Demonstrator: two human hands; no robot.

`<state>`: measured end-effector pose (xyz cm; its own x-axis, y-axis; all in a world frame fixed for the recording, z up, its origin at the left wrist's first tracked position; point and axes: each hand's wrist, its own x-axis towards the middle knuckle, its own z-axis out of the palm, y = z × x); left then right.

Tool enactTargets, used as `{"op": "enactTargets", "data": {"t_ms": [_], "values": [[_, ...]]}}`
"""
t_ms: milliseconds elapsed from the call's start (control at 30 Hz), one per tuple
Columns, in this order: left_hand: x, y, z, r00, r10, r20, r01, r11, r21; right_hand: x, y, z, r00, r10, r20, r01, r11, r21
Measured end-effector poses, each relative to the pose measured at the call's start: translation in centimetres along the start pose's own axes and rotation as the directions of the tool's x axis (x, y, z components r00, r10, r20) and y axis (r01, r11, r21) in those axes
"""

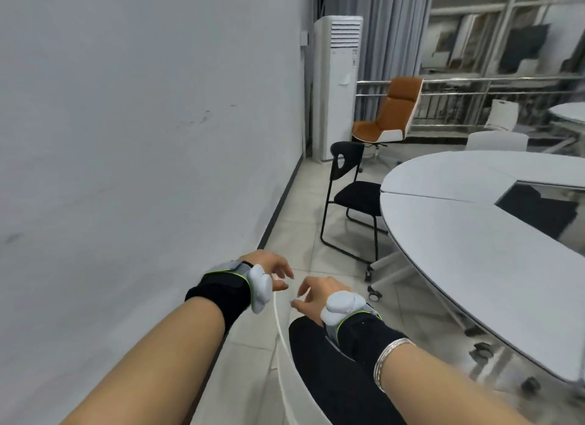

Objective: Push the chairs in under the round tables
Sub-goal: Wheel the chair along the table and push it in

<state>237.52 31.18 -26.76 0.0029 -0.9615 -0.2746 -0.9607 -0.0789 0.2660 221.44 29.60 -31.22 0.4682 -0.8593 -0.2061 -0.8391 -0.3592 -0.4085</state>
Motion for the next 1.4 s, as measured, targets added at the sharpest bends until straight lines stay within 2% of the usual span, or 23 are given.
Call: {"op": "enactTargets", "data": {"t_ms": [133, 300, 400, 700, 800, 900, 1067, 1267, 1400], "values": [[3.6, -2.4, -1.2, 0.983, 0.151, 0.109, -0.158, 0.985, 0.064, 2.9, -2.4, 0.9, 0.985, 0.168, 0.024, -0.169, 0.985, 0.04], [6.8, -3.9, -0.8, 0.921, 0.294, 0.254, -0.324, 0.942, 0.085, 4.5, -4.2, 2.6, 0.947, 0.321, 0.012, -0.321, 0.944, 0.073], [8.3, -4.3, 0.6, 0.882, 0.346, 0.32, -0.419, 0.887, 0.196, 5.2, -4.7, 4.8, 0.923, 0.384, 0.013, -0.384, 0.92, 0.084], [11.7, -6.5, 8.5, 0.763, 0.316, 0.564, -0.521, 0.817, 0.248, 7.9, -3.4, 12.5, 0.854, 0.485, 0.188, -0.504, 0.861, 0.071], [12.6, -8.0, 11.0, 0.724, 0.347, 0.595, -0.593, 0.754, 0.282, 8.5, -3.0, 14.8, 0.821, 0.512, 0.252, -0.538, 0.842, 0.041], [13.7, -8.6, 12.3, 0.703, 0.356, 0.616, -0.638, 0.699, 0.324, 8.9, -2.5, 16.2, 0.809, 0.532, 0.251, -0.557, 0.83, 0.036], [15.2, -7.7, 12.7, 0.718, 0.273, 0.64, -0.585, 0.735, 0.343, 9.4, -1.6, 17.5, 0.759, 0.58, 0.297, -0.61, 0.792, 0.011], [15.6, -6.7, 12.9, 0.719, 0.255, 0.647, -0.633, 0.624, 0.458, 9.2, -1.0, 17.5, 0.785, 0.534, 0.313, -0.552, 0.833, -0.036], [15.9, -6.5, 12.8, 0.717, 0.273, 0.642, -0.652, 0.589, 0.477, 9.4, -0.6, 17.5, 0.793, 0.528, 0.305, -0.537, 0.841, -0.058]]}}
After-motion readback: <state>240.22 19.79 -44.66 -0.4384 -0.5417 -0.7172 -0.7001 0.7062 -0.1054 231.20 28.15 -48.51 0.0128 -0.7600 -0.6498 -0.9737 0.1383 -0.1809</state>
